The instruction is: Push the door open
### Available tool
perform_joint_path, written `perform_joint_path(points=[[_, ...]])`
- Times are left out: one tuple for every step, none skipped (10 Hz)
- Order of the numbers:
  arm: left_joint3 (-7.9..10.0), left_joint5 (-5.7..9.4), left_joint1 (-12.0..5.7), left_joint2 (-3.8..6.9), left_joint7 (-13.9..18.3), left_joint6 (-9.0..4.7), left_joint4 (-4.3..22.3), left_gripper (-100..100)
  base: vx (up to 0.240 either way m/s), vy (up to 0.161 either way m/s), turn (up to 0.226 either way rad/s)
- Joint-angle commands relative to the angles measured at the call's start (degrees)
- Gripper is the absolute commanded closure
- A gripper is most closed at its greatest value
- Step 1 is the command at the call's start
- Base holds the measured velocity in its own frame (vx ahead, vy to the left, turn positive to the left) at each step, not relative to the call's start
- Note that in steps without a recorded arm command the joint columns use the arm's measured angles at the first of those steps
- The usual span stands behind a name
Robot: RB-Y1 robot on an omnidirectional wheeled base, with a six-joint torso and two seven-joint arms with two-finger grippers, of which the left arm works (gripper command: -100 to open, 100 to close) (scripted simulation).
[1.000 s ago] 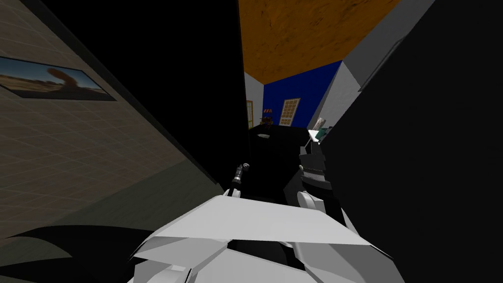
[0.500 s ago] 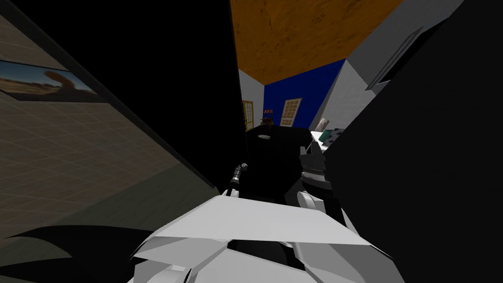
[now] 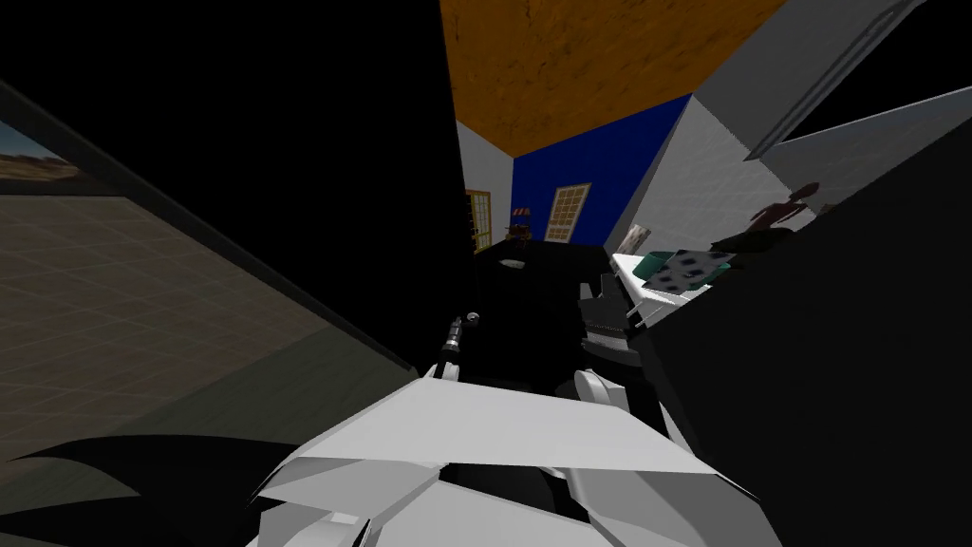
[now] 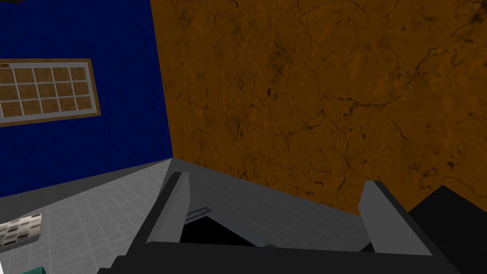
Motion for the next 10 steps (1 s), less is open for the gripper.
perform_joint_path(points=[[1.60, 0.60, 0.38, 0.85, -0.63, -0.25, -0.53, 100, 0.157, -0.019, 0.071], [2.22, 0.88, 0.35, 0.92, -0.94, -0.28, -0.52, 100, 0.182, -0.009, 0.049], [2.54, 1.02, 0.33, 0.96, -1.09, -0.30, -0.52, 100, 0.164, -0.007, 0.058], [2.85, 1.17, 0.31, 0.99, -1.25, -0.32, -0.52, 100, 0.140, -0.026, 0.052], [3.50, 1.46, 0.28, 0.94, -1.57, -0.36, -0.51, 100, 0.150, -0.020, 0.076], [4.15, 1.75, 0.25, 0.88, -1.89, -0.39, -0.50, 100, 0.178, -0.033, 0.056], [4.15, 1.75, 0.25, 0.88, -1.89, -0.39, -0.50, 100, 0.125, -0.028, 0.036], [4.80, 2.05, 0.21, 0.69, -2.22, -0.43, -0.49, 100, 0.106, -0.029, 0.058], [5.45, 2.34, 0.18, 0.50, -2.54, -0.47, -0.49, 100, 0.150, -0.036, 0.061], [6.08, 2.63, 0.15, 0.18, -2.85, -0.50, -0.48, 100, 0.181, -0.057, 0.098]])
